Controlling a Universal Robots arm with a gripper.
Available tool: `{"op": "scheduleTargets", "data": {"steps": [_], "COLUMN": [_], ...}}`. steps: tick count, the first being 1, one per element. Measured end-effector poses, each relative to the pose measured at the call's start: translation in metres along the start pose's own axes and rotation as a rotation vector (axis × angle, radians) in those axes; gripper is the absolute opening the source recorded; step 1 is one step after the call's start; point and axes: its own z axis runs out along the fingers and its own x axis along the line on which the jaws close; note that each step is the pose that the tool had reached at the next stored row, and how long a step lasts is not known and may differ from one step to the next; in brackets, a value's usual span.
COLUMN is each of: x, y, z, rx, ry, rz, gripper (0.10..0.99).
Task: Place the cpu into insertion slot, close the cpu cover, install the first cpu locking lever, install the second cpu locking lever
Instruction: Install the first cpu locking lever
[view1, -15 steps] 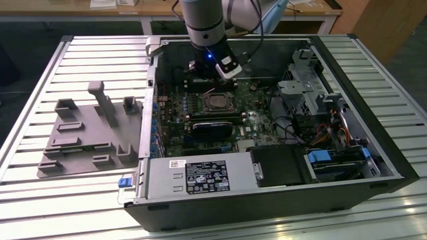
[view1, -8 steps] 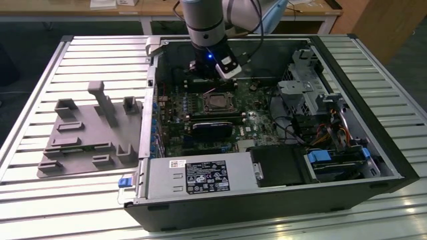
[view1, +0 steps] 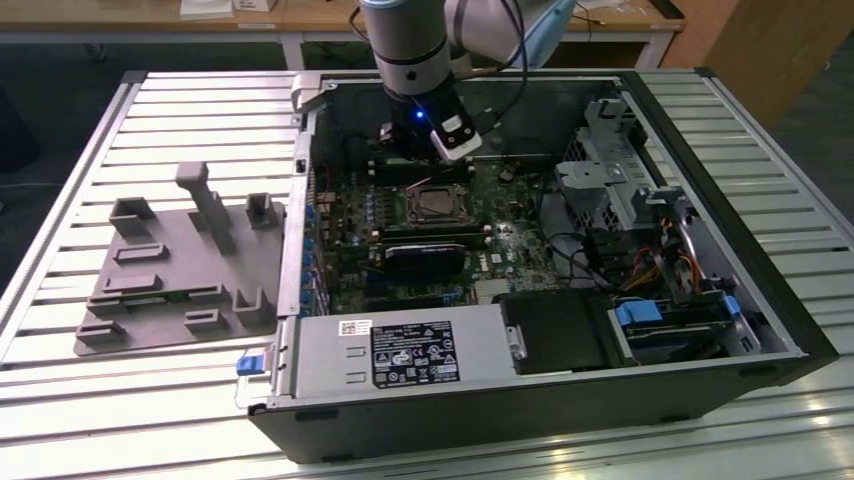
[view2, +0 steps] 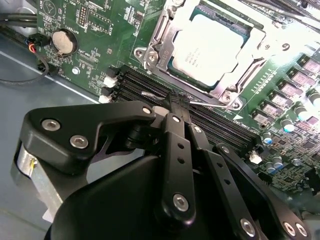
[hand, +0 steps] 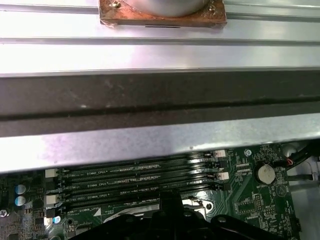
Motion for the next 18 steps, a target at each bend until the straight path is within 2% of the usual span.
{"op": "scheduleTargets", "data": {"steps": [4,8,11,18], "x": [0.0002,0.0011,0.0013,0.0023], "y": [0.0,-0.0005,-0.0007,0.0042], "z": [0.0006,0.0025,0.0036,0.0058], "rx": [0.0,0.005,0.014,0.021], "ry": [-0.0021,-0.0227,-0.0325,-0.039], "rz": [0.002,0.016,0.049,0.08], "gripper": [0.102,0.102,0.102,0.102]}}
